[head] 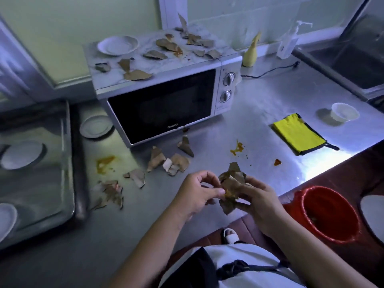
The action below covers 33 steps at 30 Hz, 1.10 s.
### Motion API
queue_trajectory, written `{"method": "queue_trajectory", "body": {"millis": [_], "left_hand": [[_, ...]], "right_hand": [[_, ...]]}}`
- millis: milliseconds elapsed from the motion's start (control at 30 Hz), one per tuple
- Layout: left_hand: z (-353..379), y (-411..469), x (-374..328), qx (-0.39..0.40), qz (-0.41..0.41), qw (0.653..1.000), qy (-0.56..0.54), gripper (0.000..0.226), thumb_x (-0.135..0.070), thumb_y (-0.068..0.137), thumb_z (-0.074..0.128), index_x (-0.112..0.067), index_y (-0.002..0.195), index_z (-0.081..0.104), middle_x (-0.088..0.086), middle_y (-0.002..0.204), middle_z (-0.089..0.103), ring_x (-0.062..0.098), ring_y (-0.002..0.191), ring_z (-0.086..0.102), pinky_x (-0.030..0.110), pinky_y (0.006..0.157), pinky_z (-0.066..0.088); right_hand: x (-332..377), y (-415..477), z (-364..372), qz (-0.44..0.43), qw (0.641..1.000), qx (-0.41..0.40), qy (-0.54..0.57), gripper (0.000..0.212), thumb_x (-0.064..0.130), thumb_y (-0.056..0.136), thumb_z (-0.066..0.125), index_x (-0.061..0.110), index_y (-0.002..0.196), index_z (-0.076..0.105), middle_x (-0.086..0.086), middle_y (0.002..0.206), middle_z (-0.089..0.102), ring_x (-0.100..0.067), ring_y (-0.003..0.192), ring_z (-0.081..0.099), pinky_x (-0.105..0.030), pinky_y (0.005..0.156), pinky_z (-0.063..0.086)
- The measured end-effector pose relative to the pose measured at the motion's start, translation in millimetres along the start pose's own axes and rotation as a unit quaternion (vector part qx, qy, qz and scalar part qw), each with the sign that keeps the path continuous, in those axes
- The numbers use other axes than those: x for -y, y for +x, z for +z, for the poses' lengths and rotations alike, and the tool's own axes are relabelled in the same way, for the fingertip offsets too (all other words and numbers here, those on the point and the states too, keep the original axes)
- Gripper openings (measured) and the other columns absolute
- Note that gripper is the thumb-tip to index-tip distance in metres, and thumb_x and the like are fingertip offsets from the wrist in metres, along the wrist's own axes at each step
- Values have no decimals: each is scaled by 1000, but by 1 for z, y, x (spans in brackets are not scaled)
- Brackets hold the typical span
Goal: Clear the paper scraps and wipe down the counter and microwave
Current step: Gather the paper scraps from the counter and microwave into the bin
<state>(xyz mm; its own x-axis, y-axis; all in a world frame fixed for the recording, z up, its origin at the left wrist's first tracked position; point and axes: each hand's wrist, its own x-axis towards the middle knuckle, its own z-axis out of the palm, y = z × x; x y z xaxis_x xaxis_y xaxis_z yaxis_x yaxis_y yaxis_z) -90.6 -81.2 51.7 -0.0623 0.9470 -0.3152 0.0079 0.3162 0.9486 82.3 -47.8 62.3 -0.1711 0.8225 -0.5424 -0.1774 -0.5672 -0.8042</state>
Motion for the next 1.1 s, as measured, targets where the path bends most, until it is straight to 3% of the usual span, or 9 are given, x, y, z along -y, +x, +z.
{"method": "queue_trajectory", "body": {"millis": [233, 333, 467, 667, 800, 867, 933, 1033, 1100], "left_hand": [[-32, -29, 15, -152, -2, 988, 16, 12, -17, 84, 76, -30, 81, 76, -12, 81, 75, 10, 80, 72, 18, 65, 55], [-39, -34, 18, -185, 13, 982, 23, 14, -15, 85, 76, -28, 81, 77, -14, 81, 75, 4, 82, 70, 14, 73, 55], [-45, -38, 20, -200, 32, 979, 37, 16, -11, 83, 76, -26, 78, 74, -13, 80, 74, 0, 79, 68, 6, 65, 49], [-48, -37, 22, -191, 36, 981, 17, 15, -8, 81, 77, -22, 79, 73, -6, 78, 74, 12, 79, 70, 26, 77, 60], [-45, -33, 23, -150, 29, 988, 27, 14, -11, 81, 78, -23, 82, 73, -7, 80, 74, 12, 82, 71, 27, 79, 60], [-51, -30, 22, -71, 39, 996, 32, 11, -18, 80, 80, -27, 85, 75, -7, 85, 74, 13, 86, 70, 28, 83, 59], [-70, -25, 23, -4, 45, 999, 28, 11, -30, 79, 79, -30, 89, 76, -6, 90, 75, 12, 88, 70, 28, 84, 58], [-114, -3, 37, -114, 8, 991, 65, 3, -35, 82, 73, -34, 84, 75, -8, 83, 74, 10, 80, 69, 21, 73, 55], [-147, 20, 57, -222, -68, 953, 196, 10, -25, 85, 71, -33, 81, 72, -10, 87, 74, 15, 83, 68, 24, 73, 54]], "right_hand": [[-13, 8, 38, 51, 994, 88, -30, 20, -4, 96, 52, -2, 112, 64, -23, 101, 71, -30, 82, 72, -36, 63, 60], [-13, 9, 47, 50, 992, 114, -32, 20, -5, 97, 51, 0, 111, 64, -24, 103, 71, -31, 85, 73, -36, 64, 60], [-17, 7, 55, 55, 983, 162, -64, 23, -8, 96, 50, 1, 111, 66, -22, 103, 74, -34, 90, 74, -38, 70, 62], [-21, 7, 55, 34, 973, 217, -70, 32, -5, 78, 68, 0, 110, 70, -22, 109, 71, -35, 96, 71, -42, 80, 60], [-25, 5, 50, 2, 982, 172, -84, 40, 5, 71, 77, 1, 109, 70, -20, 104, 73, -33, 90, 74, -34, 72, 60], [-25, 4, 46, -18, 988, 120, -92, 32, 1, 73, 75, 2, 105, 70, -20, 98, 75, -31, 85, 75, -32, 66, 60], [-25, 4, 41, -27, 992, 83, -87, 40, 8, 63, 79, 3, 102, 70, -18, 95, 76, -30, 82, 75, -31, 62, 59], [-23, 0, 29, -23, 997, 47, -65, 51, 14, 54, 79, 4, 103, 70, -15, 94, 77, -28, 81, 76, -29, 60, 59], [-22, -5, 20, -18, 998, 32, -52, 48, 12, 56, 77, 6, 103, 70, -14, 94, 77, -26, 79, 76, -28, 61, 58]]}}
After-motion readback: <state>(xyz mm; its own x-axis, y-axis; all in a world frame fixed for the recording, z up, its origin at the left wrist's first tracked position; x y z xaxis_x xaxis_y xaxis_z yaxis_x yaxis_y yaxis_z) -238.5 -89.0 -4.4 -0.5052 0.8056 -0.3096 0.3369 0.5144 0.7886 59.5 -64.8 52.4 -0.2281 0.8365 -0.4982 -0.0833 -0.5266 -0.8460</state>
